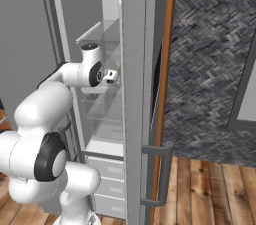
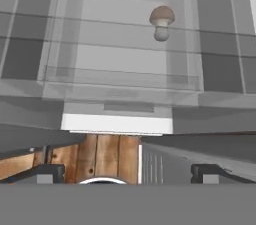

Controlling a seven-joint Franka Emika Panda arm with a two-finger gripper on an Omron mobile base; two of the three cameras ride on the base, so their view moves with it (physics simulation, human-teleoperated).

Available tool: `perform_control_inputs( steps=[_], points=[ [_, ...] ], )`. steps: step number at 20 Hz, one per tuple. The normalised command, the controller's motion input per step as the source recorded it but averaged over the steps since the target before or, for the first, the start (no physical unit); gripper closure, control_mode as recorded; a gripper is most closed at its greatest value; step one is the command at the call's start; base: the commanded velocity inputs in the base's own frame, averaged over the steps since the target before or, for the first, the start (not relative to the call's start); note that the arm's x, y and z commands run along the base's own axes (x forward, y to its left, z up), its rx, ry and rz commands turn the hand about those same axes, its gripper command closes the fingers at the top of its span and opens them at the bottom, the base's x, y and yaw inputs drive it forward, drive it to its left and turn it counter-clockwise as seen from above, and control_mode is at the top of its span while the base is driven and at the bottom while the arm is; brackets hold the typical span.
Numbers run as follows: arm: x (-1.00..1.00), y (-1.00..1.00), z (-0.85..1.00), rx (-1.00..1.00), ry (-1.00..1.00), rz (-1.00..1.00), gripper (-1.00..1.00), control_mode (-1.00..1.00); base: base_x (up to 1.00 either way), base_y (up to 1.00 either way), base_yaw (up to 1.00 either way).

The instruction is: Fully open the fridge drawer.

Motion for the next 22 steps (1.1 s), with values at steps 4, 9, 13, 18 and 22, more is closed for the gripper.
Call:
perform_control_inputs(
  steps=[4, 9, 13, 18, 22],
  points=[
    [0.26, -0.1, -0.26, 0.15, -0.08, 0.0, -1.0, -1.0, 0.0, 0.0, 0.0],
    [0.23, 0.0, -0.23, 0.0, -0.21, 0.0, -1.0, -1.0, 0.0, 0.0, 0.0],
    [0.08, 0.0, -0.42, -0.02, -0.15, 0.0, -1.0, -1.0, 0.0, 0.0, 0.0],
    [0.19, 0.0, -0.18, 0.0, -0.04, 0.0, -1.0, -1.0, 0.0, 0.0, 0.0],
    [0.26, -0.02, 0.0, 0.0, 0.0, 0.0, -1.0, -1.0, 0.0, 0.0, 0.0]
  ],
)
